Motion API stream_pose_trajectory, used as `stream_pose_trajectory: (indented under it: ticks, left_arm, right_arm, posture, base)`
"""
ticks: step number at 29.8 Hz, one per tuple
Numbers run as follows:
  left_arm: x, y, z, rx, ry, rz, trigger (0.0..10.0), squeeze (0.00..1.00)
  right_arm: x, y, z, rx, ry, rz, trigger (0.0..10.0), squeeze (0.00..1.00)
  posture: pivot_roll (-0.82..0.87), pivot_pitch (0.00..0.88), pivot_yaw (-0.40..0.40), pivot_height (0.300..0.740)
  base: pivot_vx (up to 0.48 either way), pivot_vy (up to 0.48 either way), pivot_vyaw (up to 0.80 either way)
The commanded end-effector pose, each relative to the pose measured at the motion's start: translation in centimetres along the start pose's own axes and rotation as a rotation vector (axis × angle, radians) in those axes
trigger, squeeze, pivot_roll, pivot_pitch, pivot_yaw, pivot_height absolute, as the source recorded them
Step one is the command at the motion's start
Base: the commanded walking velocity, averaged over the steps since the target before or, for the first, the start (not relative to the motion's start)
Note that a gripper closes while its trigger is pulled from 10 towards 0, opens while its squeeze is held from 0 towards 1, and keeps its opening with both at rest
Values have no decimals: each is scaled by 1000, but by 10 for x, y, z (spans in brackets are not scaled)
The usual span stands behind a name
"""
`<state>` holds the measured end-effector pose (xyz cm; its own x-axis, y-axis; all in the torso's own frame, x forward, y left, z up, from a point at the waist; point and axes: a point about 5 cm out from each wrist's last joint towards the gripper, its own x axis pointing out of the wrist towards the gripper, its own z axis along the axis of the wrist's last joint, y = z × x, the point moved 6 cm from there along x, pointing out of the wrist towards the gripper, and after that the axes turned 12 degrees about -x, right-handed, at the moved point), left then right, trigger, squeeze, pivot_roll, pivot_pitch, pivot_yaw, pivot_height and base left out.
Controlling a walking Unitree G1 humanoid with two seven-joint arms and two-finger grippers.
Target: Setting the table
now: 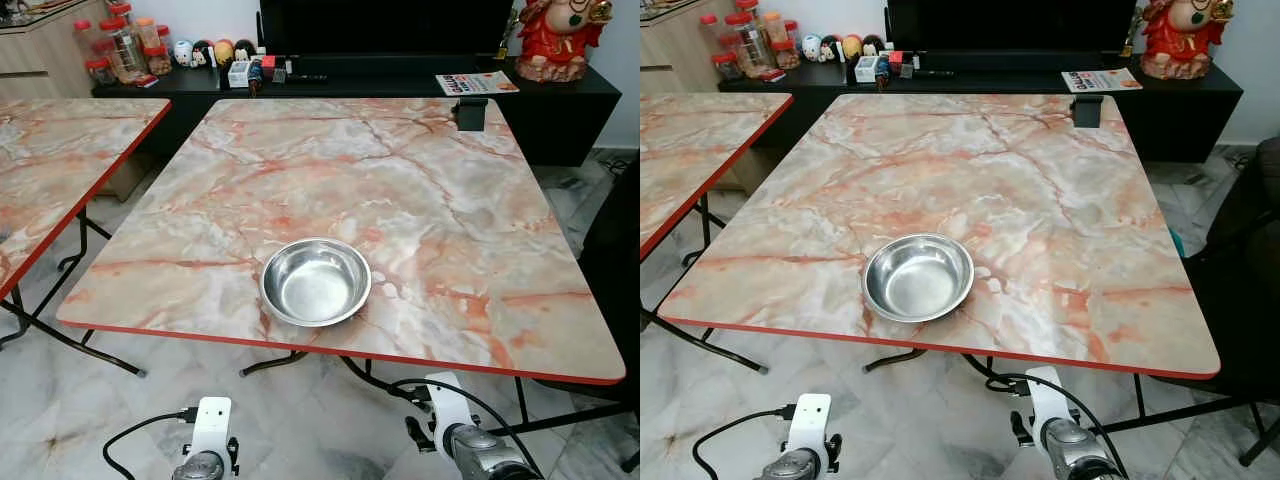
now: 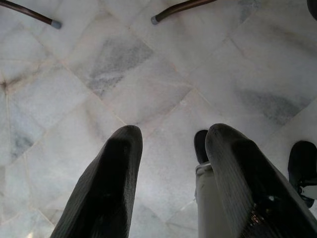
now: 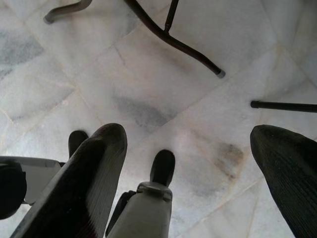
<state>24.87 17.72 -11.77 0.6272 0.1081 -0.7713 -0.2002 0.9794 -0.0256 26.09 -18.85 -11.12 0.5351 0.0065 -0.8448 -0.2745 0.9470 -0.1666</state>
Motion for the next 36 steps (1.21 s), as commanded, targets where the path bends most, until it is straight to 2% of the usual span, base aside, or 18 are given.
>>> stream_pose_trajectory:
  ticks: [1, 11, 16, 36]
  left_arm:
    - [0, 2, -3, 4, 21, -1, 10000, 0]
    - [0, 5, -3, 7, 31, 9, 10000, 0]
    - [1, 7, -1, 1, 28, 15, 10000, 0]
    - [1, 15, 0, -2, 34, 46, 10000, 0]
  right_arm:
    - [0, 1, 1, 20, -5, -2, 10000, 0]
    - [0, 2, 2, 50, -9, -13, 10000, 0]
    - [1, 2, 5, 47, -9, -10, 10000, 0]
    - [1, 7, 10, 64, -28, -3, 10000, 0]
  posture:
    - [-108, 0, 56, 740]
    - [-117, 0, 66, 740]
    - [-107, 2, 67, 740]
    - [-104, 47, 87, 740]
  base:
    - [0, 337, 0]
    - [0, 374, 0]
    - [0, 373, -644]
    - [0, 375, 0]
